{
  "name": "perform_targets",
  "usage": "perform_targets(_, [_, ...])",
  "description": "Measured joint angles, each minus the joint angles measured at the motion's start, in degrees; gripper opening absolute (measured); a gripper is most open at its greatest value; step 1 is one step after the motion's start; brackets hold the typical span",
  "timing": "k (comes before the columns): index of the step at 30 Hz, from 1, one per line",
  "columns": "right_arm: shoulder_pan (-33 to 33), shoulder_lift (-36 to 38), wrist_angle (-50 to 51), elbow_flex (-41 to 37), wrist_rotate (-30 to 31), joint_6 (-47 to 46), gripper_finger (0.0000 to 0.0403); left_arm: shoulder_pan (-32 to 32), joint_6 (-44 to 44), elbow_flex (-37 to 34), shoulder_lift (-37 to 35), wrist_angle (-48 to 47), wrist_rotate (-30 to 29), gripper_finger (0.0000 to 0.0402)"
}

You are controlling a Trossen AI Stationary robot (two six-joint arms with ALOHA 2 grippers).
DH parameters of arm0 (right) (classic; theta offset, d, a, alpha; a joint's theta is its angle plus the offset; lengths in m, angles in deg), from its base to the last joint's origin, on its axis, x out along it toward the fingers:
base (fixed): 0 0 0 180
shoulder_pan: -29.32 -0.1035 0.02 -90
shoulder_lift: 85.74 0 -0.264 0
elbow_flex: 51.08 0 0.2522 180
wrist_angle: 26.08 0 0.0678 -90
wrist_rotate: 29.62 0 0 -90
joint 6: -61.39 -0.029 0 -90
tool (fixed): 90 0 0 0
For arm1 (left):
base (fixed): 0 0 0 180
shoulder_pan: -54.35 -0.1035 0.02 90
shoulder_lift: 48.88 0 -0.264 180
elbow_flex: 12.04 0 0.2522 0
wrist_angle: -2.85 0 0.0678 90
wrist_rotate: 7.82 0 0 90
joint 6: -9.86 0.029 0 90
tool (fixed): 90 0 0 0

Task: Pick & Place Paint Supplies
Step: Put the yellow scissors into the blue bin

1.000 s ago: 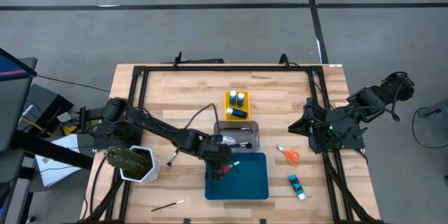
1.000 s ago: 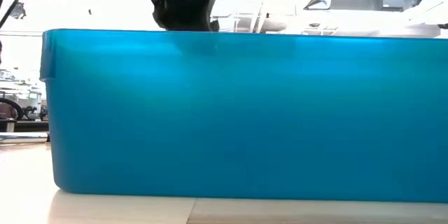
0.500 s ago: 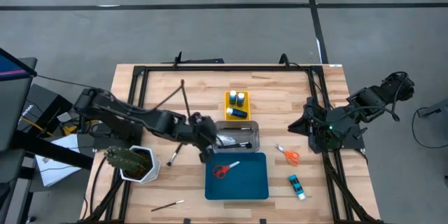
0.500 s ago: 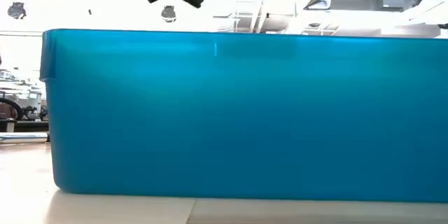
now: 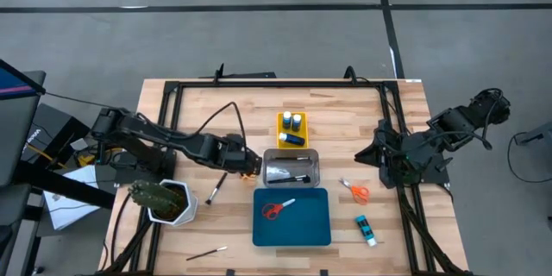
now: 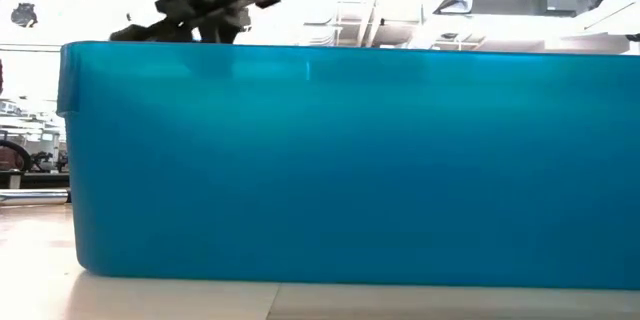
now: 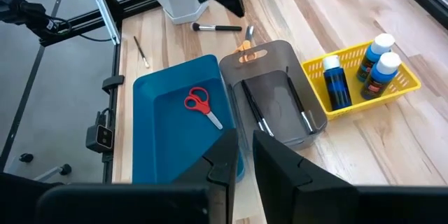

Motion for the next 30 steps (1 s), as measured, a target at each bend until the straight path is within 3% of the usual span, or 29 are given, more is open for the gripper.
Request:
perform_targets(7, [0.00, 0.00, 0.15, 0.00, 0.00, 0.01, 0.0043, 0.39, -15.05, -6.42, -0.01, 6.09, 1.40, 0.0060])
perform_targets(15, [0.00, 0.13, 0.12, -3.15, 0.00, -1.01, 0.0043, 0.42, -24.10, -13.30, -0.01, 11.78, 4.04, 0.0081])
perform_targets(30, [-0.01, 0.04, -2.86, -5.62, 0.90, -1.85, 0.0043, 1.28, -29.54, -16.31, 2.68, 19.50, 7.05, 0.0080])
